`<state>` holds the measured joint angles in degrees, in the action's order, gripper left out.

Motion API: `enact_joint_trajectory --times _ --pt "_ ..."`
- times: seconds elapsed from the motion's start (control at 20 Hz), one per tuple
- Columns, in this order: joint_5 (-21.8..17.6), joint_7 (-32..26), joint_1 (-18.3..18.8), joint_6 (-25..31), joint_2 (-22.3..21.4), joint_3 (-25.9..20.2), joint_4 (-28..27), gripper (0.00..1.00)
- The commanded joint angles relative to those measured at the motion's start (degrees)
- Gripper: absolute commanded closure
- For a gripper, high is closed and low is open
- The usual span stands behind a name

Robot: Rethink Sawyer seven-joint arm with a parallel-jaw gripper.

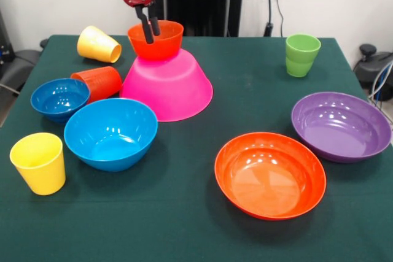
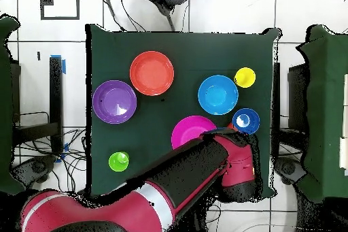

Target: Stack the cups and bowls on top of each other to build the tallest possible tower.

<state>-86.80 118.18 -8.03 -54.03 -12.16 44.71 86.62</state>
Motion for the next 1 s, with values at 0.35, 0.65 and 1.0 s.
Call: enact_joint_trajectory --times 0.35,0.65,1.0 --pt "3.33 -20.68 2.59 7.75 3.78 -11.83 1.22 0.00" --pt "3.42 -21.22 2.88 8.40 3.93 -12.15 1.45 0.00" --pt "3.40 -21.93 3.64 8.74 3.51 -12.81 1.72 0.00"
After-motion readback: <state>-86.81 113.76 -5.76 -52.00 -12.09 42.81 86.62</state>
